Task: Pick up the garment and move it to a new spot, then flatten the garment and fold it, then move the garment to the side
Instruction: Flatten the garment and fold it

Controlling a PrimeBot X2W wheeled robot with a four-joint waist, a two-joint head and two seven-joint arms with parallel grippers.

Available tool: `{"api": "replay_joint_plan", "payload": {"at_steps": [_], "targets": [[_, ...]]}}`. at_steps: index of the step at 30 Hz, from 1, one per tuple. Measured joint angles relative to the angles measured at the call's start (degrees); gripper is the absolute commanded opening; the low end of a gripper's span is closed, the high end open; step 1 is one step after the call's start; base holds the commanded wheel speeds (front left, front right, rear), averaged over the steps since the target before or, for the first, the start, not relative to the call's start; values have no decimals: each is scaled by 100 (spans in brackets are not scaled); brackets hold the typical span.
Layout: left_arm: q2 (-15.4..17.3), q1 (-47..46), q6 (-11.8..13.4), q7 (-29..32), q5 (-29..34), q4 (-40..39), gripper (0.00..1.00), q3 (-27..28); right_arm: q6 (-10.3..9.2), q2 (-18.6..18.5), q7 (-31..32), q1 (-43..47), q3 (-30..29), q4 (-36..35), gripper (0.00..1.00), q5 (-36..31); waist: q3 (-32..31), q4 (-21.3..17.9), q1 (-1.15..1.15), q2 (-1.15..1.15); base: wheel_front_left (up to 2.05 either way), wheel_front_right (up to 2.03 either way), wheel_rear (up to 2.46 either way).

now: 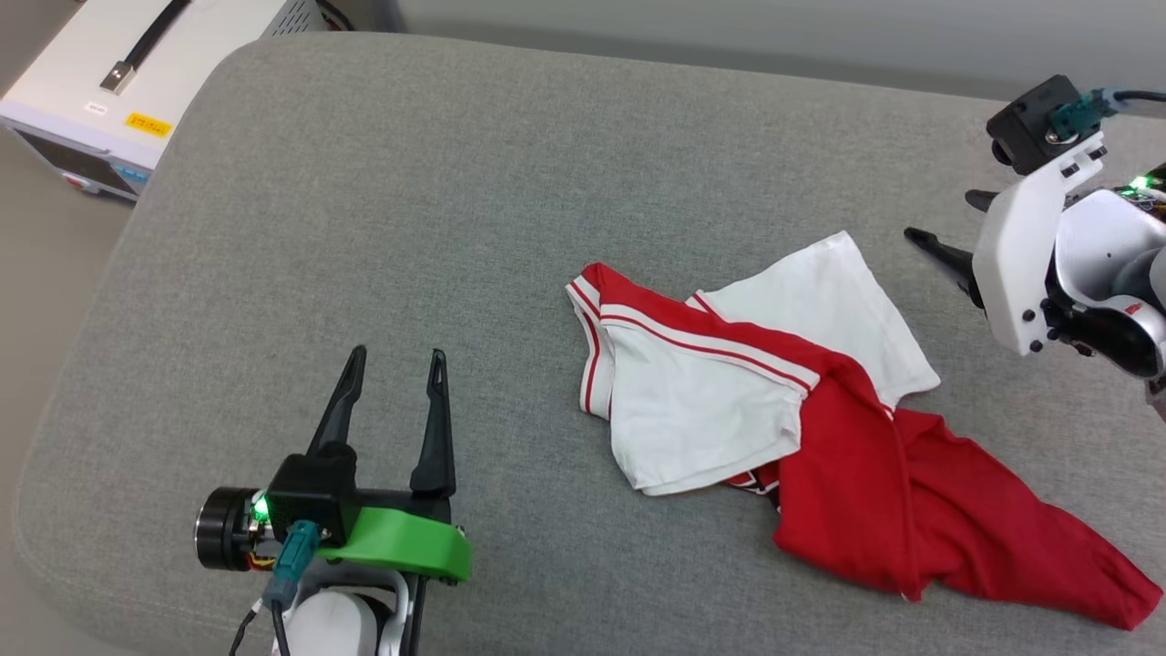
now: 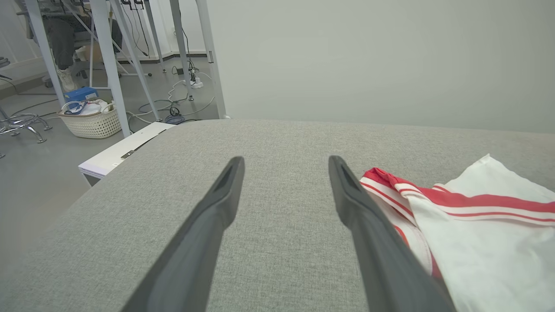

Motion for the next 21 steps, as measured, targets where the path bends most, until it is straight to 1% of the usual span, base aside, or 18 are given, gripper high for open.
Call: {"api": "replay_joint_plan", "payload": {"at_steps": [4, 7, 10, 11, 13, 14, 16, 21], "targets": [[0, -117, 24, 0, -67, -51, 100, -111, 0, -96, 881, -267, 216, 75, 100, 264, 205, 82, 0, 0, 0, 0, 0], [-1, -236, 34, 0, -120, -80, 100, -234, 0, -127, 1292, -452, 437, 170, 100, 268, 364, 160, 0, 0, 0, 0, 0], [0, -345, 89, 0, -177, -98, 100, -318, 0, -109, 1451, -589, 622, 375, 100, 197, 538, 257, 0, 0, 0, 0, 0], [-1, -417, 145, 0, -255, -125, 100, -403, 0, -14, 1471, -631, 702, 632, 100, 191, 698, 350, 0, 0, 0, 0, 0], [-1, -461, 185, 0, -311, -135, 100, -426, 0, 68, 1473, -632, 760, 805, 100, 220, 796, 410, 0, 0, 0, 0, 0], [0, -476, 188, 0, -326, -134, 100, -436, 0, 79, 1496, -631, 894, 866, 100, 190, 848, 442, 0, 0, 0, 0, 0], [0, -493, 221, 0, -337, -131, 100, -456, -5, 16, 1516, -656, 1082, 920, 100, 140, 925, 498, 0, 0, 0, 0, 0], [0, -510, 261, 0, -371, -109, 100, -482, -8, -62, 1501, -735, 1321, 1027, 100, 320, 1018, 596, 0, 0, 0, 0, 0]]}}
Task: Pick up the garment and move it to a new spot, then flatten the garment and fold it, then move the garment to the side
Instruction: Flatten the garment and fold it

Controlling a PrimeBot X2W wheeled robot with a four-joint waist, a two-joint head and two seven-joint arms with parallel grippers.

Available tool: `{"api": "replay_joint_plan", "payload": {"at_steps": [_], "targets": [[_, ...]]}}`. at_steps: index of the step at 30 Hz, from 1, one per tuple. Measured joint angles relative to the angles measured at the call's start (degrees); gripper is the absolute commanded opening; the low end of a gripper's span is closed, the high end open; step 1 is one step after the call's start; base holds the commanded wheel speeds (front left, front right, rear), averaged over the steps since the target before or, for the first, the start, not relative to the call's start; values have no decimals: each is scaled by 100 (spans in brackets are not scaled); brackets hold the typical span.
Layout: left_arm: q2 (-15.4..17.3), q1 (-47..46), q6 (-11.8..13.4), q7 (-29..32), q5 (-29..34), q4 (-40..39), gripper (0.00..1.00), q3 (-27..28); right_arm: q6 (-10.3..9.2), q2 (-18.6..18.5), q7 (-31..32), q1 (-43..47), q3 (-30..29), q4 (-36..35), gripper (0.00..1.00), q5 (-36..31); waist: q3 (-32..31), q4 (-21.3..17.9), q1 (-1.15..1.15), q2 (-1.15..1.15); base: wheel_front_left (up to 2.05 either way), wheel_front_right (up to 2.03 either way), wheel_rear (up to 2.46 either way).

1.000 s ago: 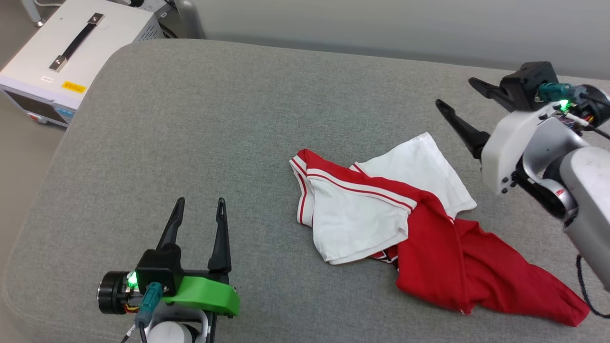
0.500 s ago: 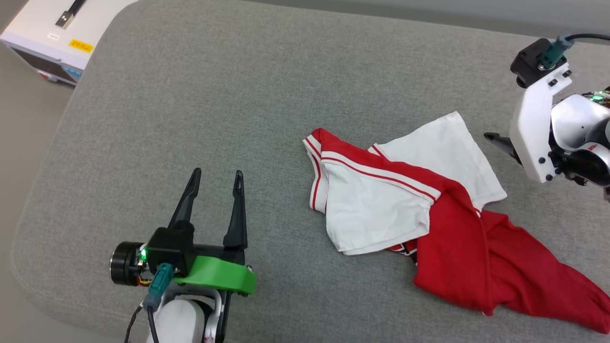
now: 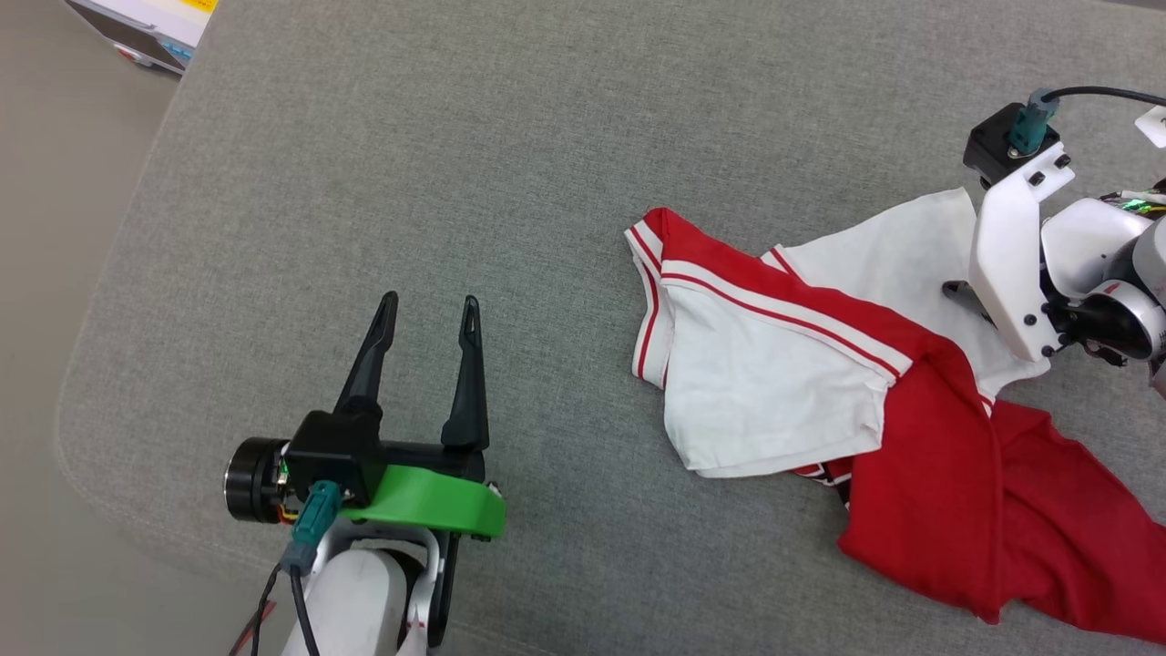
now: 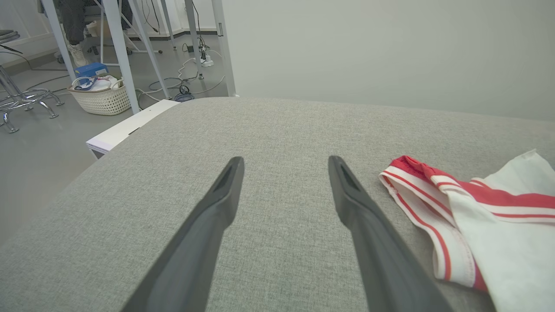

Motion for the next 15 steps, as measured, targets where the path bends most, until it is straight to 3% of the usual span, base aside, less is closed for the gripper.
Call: {"api": "replay_joint_plan", "payload": {"at_steps": [3, 4, 5, 15], "targets": [[0, -1, 23, 0, 0, 10, 100, 13, -1, -1, -86, -65, 149, 38, 100, 55, -24, -28, 0, 0, 0, 0, 0], [0, -1, 23, 0, 0, 15, 100, 14, -1, 3, -130, -81, 192, 47, 39, 59, -38, -40, 0, 0, 0, 0, 0], [0, -1, 23, 0, 0, 25, 100, 12, -1, 4, -219, -88, 233, 65, 0, 78, -56, -54, 0, 0, 0, 0, 0], [-1, 41, 16, 0, 12, 134, 100, 60, 7, 93, -1521, -115, 513, -81, 0, 147, -428, -169, 1, 0, 0, 0, 0]]}}
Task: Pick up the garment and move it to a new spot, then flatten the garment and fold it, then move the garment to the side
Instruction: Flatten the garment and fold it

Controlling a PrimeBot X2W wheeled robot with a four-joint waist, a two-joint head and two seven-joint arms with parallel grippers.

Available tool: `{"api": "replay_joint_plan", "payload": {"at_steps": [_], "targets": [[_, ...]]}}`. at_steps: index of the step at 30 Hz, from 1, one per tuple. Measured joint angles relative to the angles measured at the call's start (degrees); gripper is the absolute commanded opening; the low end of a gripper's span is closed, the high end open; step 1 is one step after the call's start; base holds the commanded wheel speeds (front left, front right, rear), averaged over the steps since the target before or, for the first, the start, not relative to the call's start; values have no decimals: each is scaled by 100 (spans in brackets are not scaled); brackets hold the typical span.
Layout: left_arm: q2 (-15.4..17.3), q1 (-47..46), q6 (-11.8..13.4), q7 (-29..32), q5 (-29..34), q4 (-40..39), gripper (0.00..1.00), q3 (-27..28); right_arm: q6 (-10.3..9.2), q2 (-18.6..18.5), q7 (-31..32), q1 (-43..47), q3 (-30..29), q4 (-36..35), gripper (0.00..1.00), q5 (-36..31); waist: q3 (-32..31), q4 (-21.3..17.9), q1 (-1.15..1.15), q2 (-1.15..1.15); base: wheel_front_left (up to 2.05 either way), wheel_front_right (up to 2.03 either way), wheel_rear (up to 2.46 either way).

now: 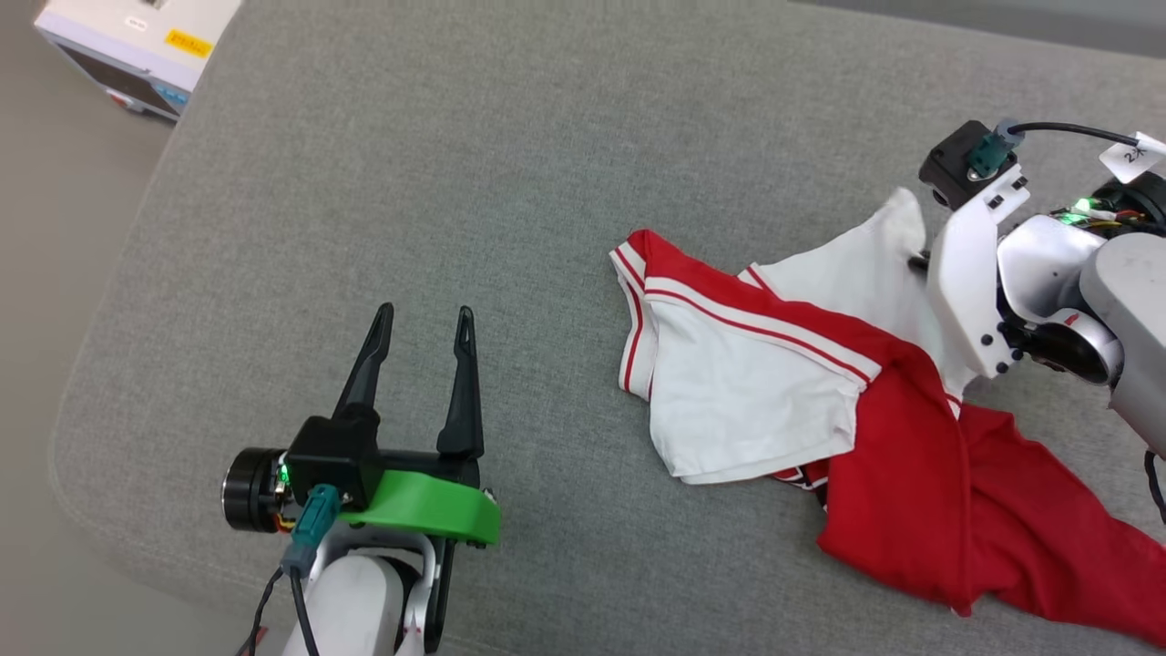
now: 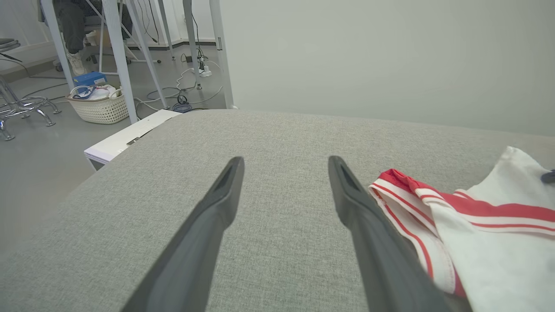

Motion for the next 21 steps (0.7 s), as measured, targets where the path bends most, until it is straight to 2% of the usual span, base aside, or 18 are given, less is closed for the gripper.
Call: {"api": "replay_joint_plan", "payload": {"at_steps": [6, 11, 16, 21], "targets": [[0, 218, -2, 0, 52, 15, 100, 67, 0, -81, -760, -10, -104, -694, 0, 51, -366, -74, 0, 0, 0, 0, 0], [0, 450, -33, 0, 103, 21, 100, 143, 0, -282, -1111, 111, -397, -1313, 0, 38, -651, -188, 0, 0, 0, 0, 0], [1, 630, -54, 0, 166, 26, 100, 216, 0, -463, -1262, 591, -1012, -1791, 0, -79, -863, -416, 0, 0, 0, 0, 0], [0, 680, -97, 0, 208, 35, 100, 229, 0, -582, -1287, 1212, -1860, -1839, 0, -177, -1018, -667, 0, 0, 0, 0, 0]]}}
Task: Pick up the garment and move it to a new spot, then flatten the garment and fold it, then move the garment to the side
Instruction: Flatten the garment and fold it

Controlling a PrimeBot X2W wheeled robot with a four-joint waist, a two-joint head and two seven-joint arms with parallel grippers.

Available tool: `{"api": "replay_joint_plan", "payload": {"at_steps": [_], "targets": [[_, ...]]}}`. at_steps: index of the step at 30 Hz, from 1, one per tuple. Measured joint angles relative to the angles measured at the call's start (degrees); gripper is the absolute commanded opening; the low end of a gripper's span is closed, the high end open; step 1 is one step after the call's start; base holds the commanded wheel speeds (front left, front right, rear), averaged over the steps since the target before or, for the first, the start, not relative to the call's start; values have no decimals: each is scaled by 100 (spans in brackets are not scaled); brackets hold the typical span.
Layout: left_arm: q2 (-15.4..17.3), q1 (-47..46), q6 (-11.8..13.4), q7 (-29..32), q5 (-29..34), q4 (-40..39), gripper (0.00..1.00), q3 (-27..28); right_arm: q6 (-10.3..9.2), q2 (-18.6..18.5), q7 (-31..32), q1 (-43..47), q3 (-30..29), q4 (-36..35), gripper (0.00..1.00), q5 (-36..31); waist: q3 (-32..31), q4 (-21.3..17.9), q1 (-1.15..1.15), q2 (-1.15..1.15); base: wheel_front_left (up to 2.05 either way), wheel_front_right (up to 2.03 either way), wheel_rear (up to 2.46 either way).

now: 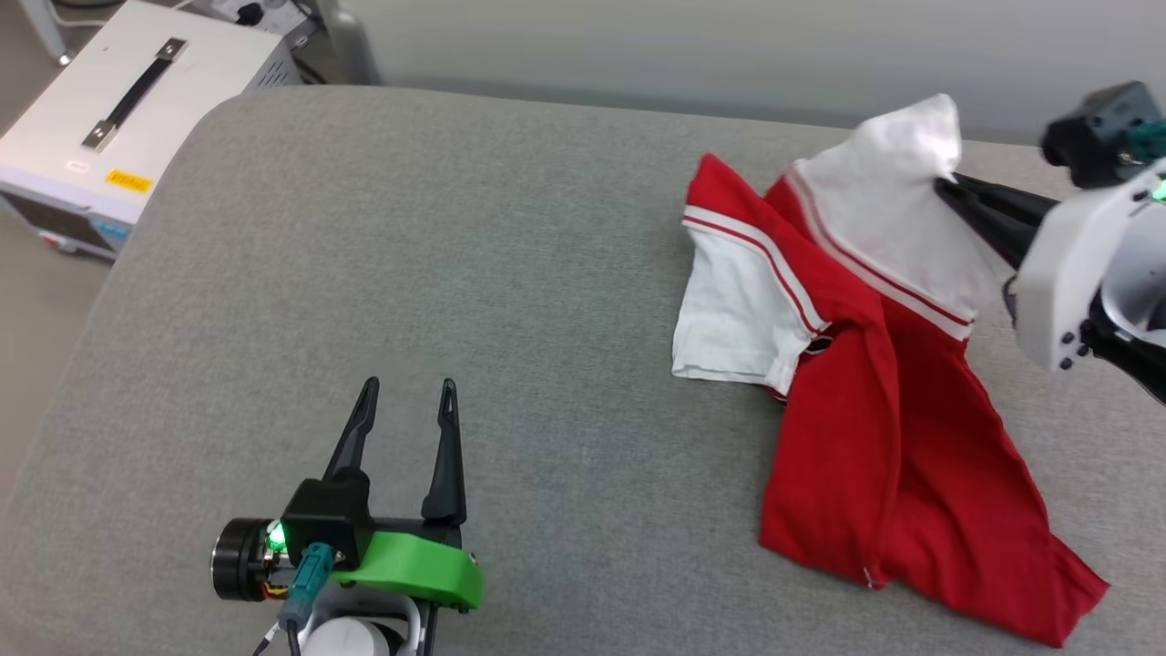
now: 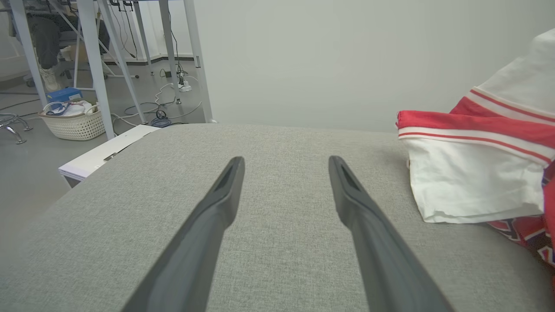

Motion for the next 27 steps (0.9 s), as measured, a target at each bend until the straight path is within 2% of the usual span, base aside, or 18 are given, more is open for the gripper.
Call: {"api": "replay_joint_plan", "payload": {"at_steps": [10, 16, 20, 27], "targets": [[0, 26, -5, 0, 0, 12, 100, -18, 0, 93, -282, 1791, -1922, 899, 0, -170, -145, -361, 0, 0, 0, 0, 0], [0, 54, -12, 0, 25, 23, 100, 20, 0, 375, -437, 2594, -2987, 1697, 0, -191, -87, -439, 0, 0, 0, 0, 0], [0, 53, -14, 0, 42, 27, 100, 19, 0, 598, -435, 2922, -3401, 2362, 0, -291, -35, -466, 0, 0, 0, 0, 0], [0, 44, -64, 0, 44, 45, 100, 36, 1, 950, -436, 3142, -3665, 3301, 0, -426, 53, -455, 0, 0, 0, 0, 0]]}}
